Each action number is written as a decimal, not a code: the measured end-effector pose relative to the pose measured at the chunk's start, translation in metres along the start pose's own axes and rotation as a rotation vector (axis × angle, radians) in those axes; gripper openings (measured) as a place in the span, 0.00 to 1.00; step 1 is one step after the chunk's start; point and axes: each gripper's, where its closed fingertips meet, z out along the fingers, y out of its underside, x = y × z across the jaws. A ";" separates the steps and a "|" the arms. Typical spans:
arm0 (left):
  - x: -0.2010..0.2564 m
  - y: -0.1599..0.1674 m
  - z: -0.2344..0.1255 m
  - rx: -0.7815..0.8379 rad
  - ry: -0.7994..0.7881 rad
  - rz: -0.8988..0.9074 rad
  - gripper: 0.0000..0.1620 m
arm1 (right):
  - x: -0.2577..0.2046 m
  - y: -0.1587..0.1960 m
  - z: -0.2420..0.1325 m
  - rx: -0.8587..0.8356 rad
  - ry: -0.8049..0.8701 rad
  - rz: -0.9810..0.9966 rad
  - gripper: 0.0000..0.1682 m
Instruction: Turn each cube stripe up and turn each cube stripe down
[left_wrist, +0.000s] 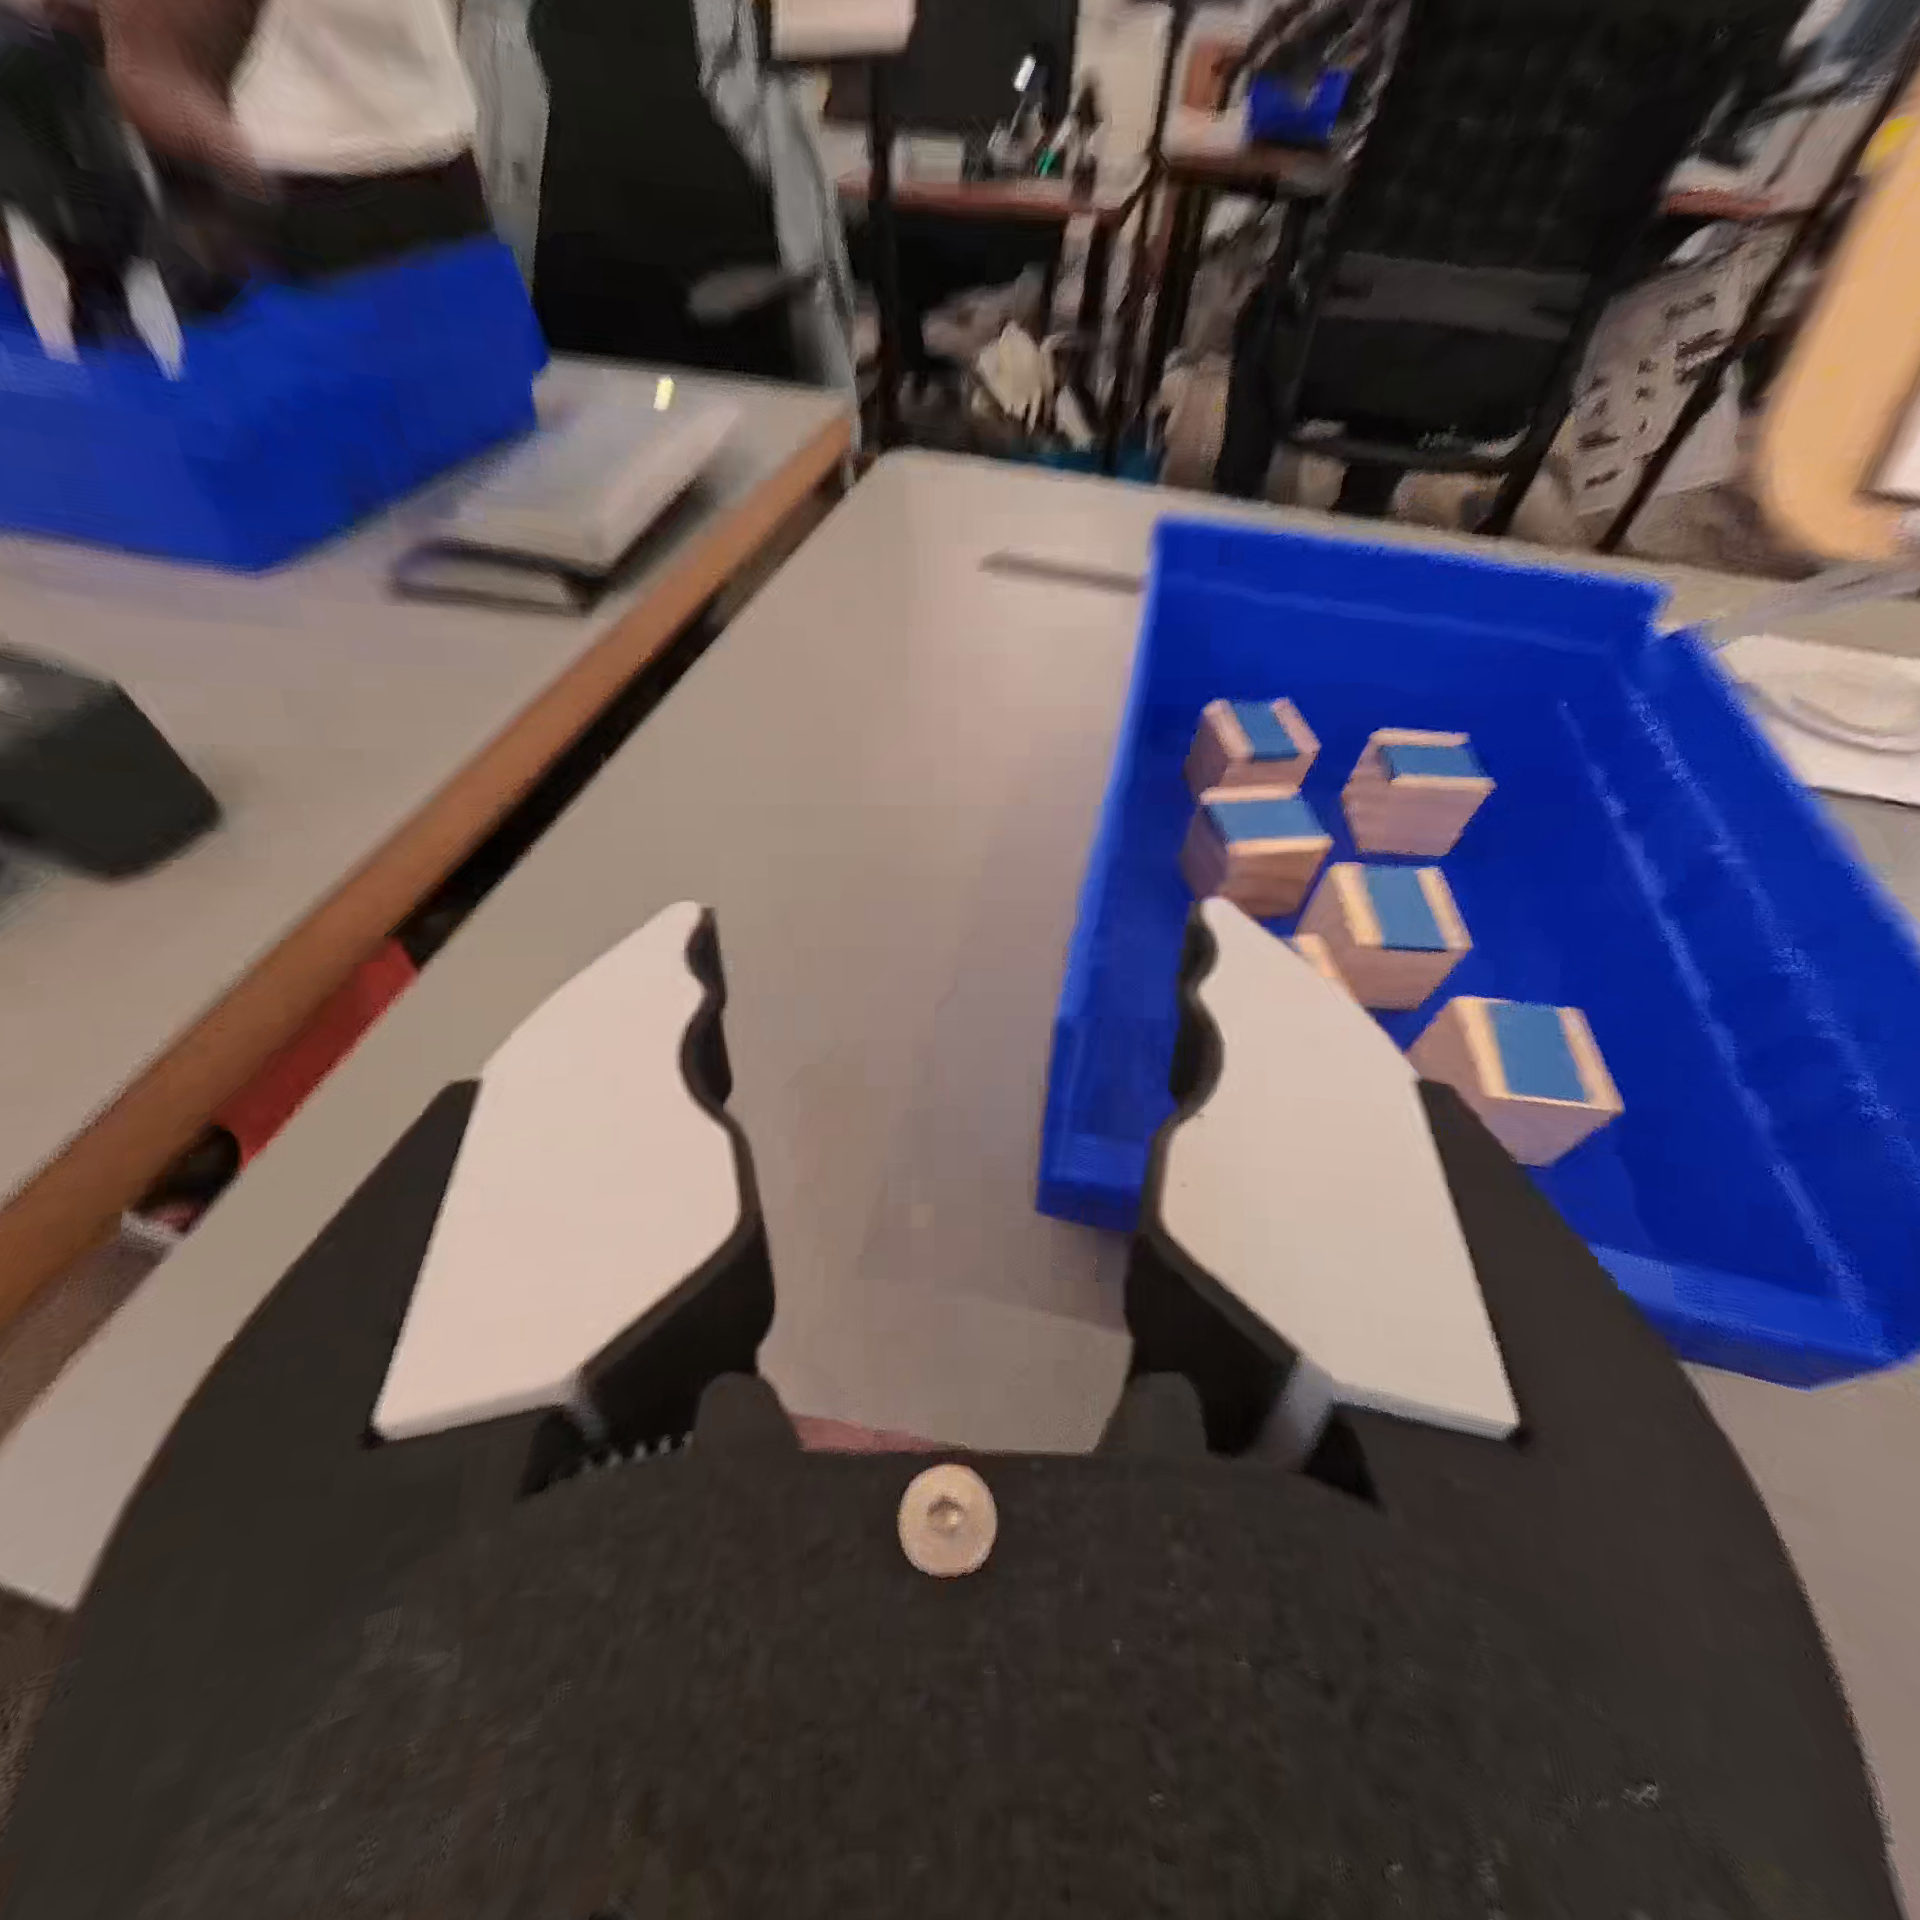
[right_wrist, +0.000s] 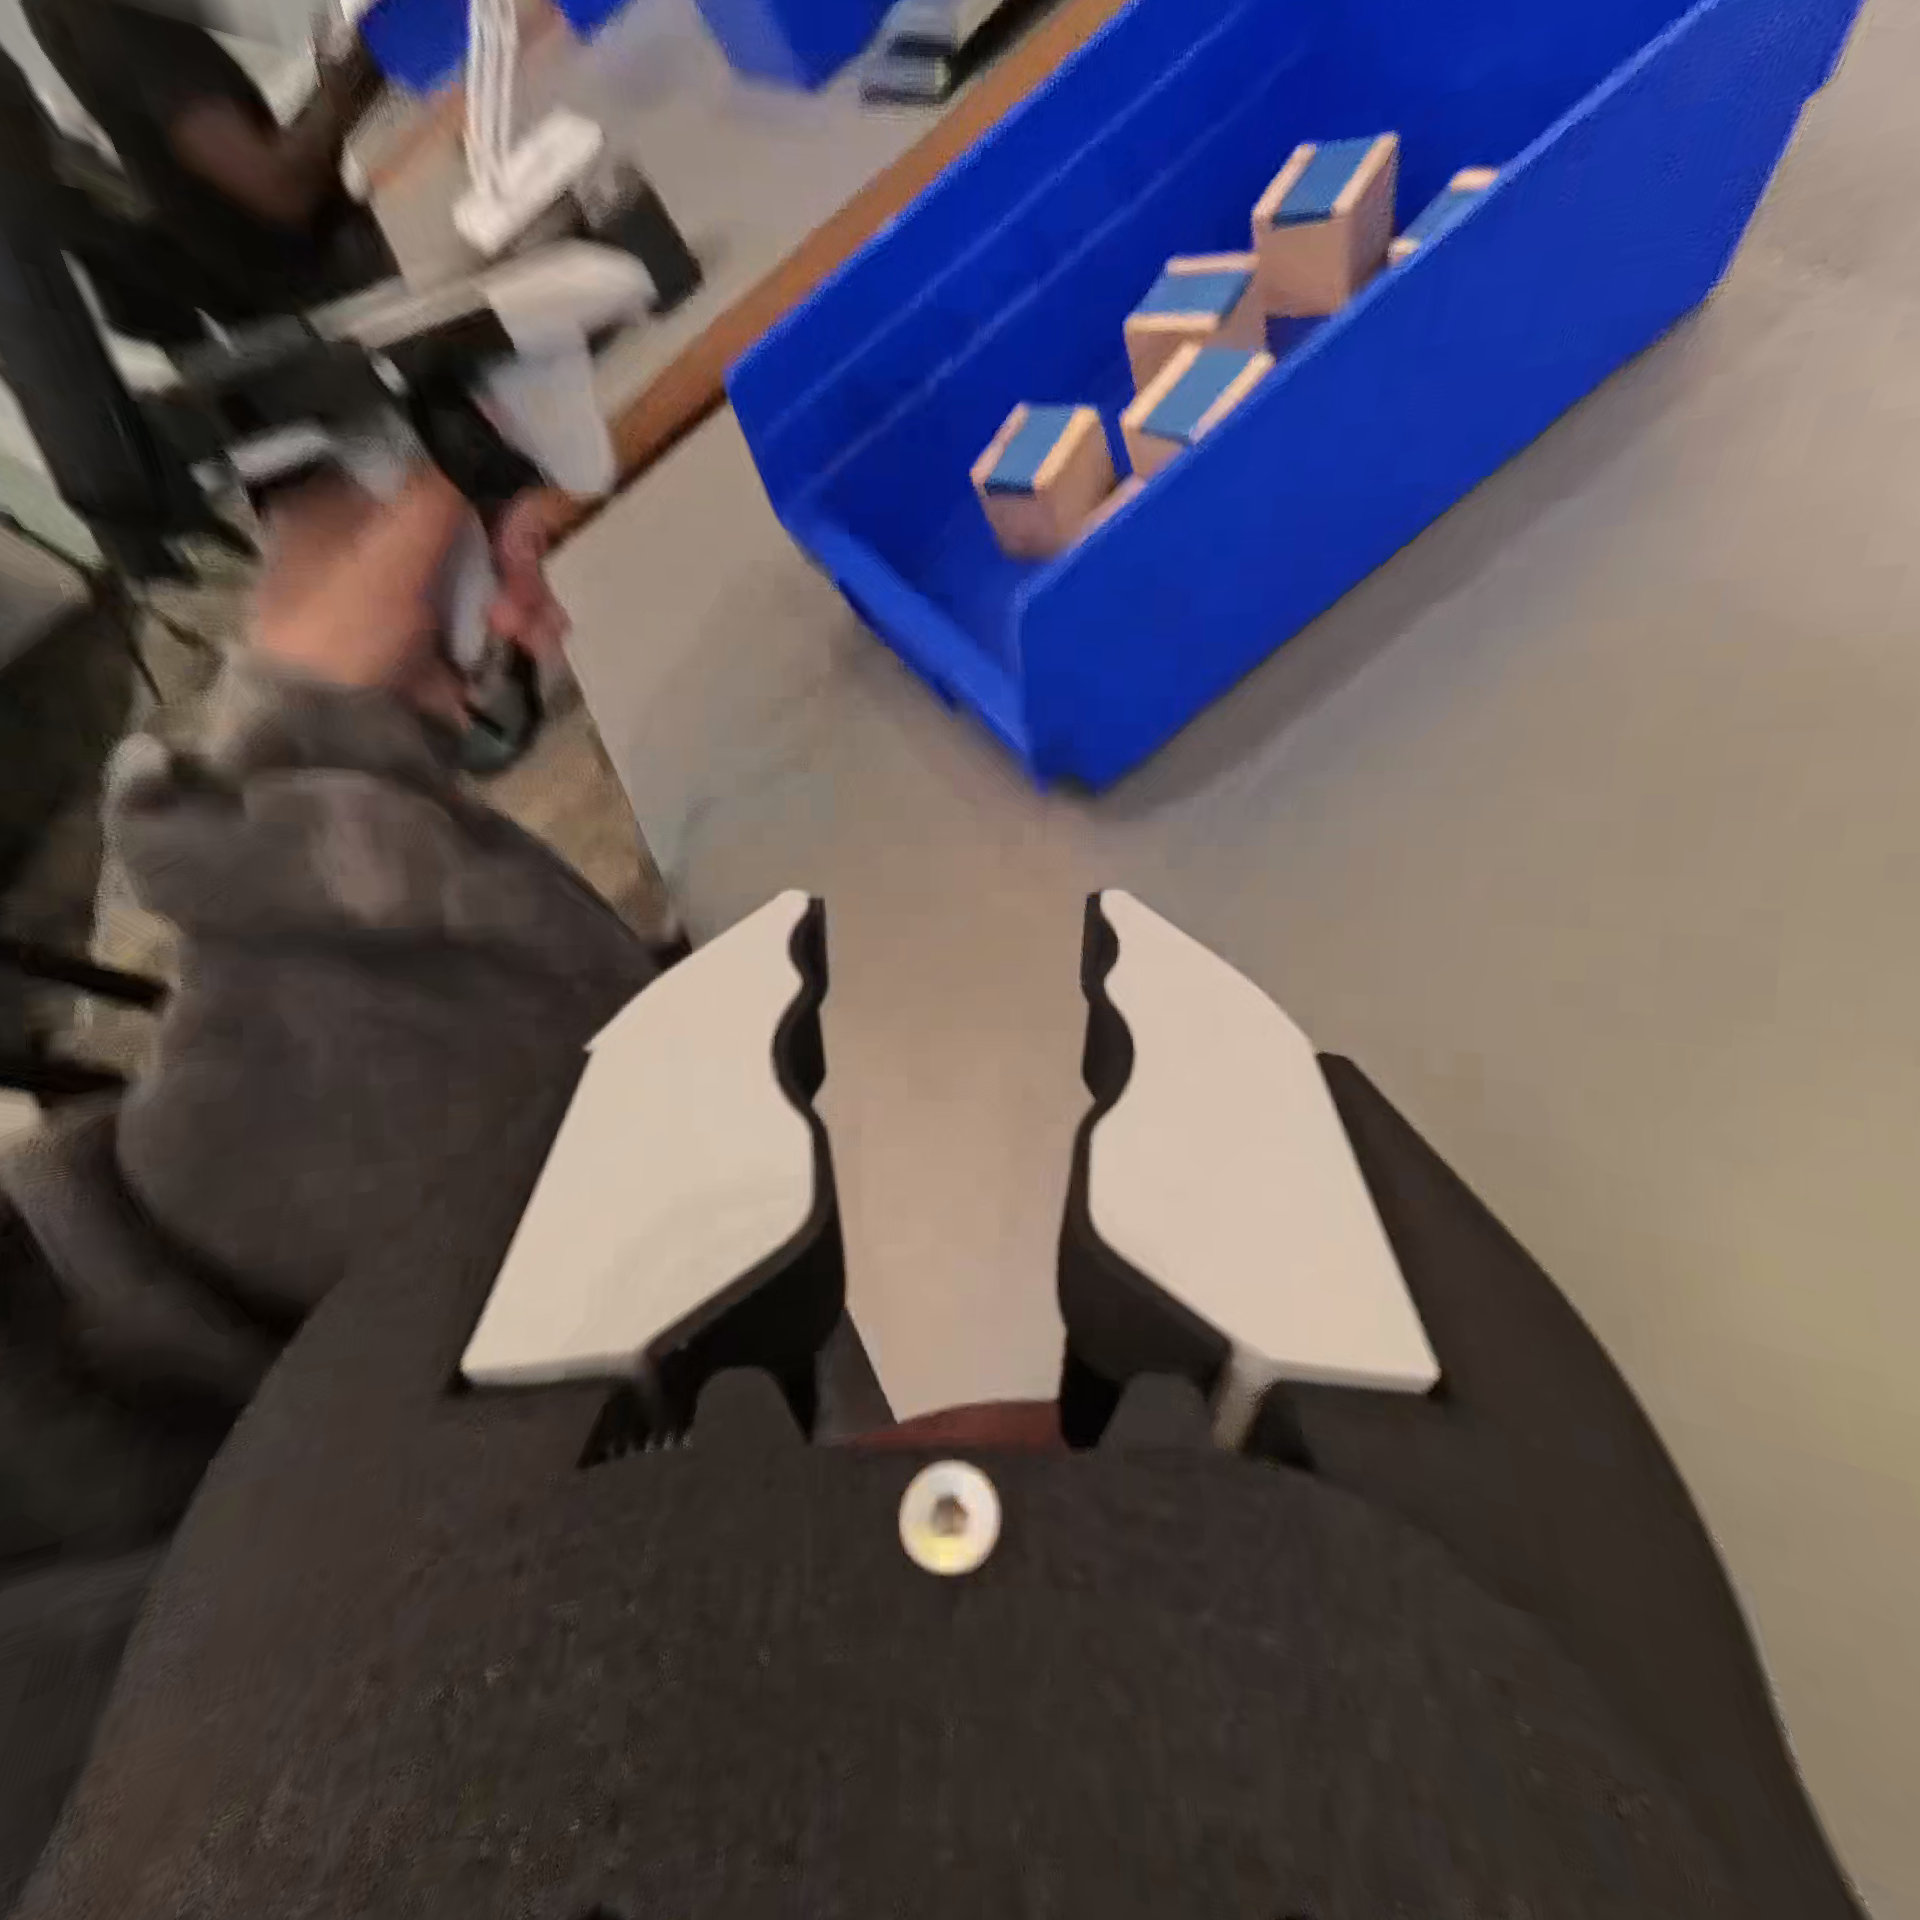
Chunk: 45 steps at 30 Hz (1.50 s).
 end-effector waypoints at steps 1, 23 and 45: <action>0.013 -0.011 -0.011 0.039 0.008 0.044 0.50 | 0.009 0.005 -0.023 -0.022 0.017 -0.038 0.28; 0.285 0.112 -0.066 -0.295 0.703 0.168 0.42 | 0.157 0.115 -0.189 0.255 0.487 0.003 0.41; 0.180 0.067 -0.032 -0.614 0.577 0.335 0.49 | 0.110 0.112 -0.172 0.158 0.193 -0.058 0.35</action>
